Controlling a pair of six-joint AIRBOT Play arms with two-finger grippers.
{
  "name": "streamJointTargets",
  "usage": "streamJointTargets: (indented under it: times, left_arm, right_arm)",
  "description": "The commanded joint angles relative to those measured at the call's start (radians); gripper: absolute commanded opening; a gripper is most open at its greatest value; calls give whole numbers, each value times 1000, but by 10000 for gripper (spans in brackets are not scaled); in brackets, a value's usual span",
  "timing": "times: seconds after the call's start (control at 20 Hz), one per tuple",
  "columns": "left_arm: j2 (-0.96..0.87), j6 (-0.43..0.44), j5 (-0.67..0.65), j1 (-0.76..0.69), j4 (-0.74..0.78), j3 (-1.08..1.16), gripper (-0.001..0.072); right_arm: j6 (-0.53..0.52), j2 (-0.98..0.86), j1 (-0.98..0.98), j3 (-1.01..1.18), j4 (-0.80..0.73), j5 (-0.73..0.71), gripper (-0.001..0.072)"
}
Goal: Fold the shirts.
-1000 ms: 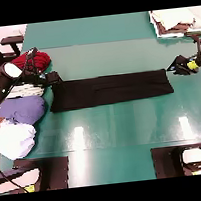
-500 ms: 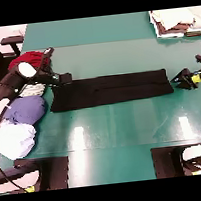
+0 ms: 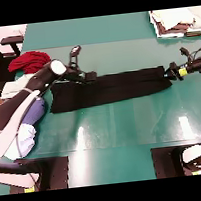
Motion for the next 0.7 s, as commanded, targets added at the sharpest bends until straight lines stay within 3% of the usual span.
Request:
streamJointTargets:
  times: [0.0,0.25,0.65]
  left_arm:
    - [-158,0,-42,-67,-11,160,21]
    - [-315,-14,-92,-109,-6,314,21]
    - [-332,-45,-84,-109,-4,327,22]
  right_arm:
    - [19,79,49,97,8,60,21]
    - [78,241,158,243,14,77,21]
    - [111,294,409,412,69,60,21]
